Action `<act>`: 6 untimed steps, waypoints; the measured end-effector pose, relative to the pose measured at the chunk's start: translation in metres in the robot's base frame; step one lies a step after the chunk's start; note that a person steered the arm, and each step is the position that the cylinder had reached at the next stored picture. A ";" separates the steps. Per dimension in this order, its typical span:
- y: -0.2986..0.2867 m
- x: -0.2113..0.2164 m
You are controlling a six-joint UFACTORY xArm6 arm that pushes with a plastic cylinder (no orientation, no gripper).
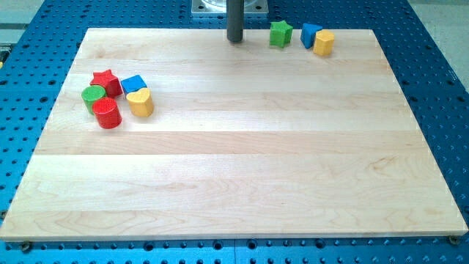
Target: Place the hexagon and the green star into the triangle
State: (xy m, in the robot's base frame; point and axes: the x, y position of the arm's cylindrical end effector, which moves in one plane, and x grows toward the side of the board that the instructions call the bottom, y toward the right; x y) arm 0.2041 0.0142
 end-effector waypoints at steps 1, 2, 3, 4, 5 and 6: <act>0.027 0.001; 0.035 0.022; 0.062 0.029; 0.048 0.020; 0.035 -0.002; 0.043 -0.011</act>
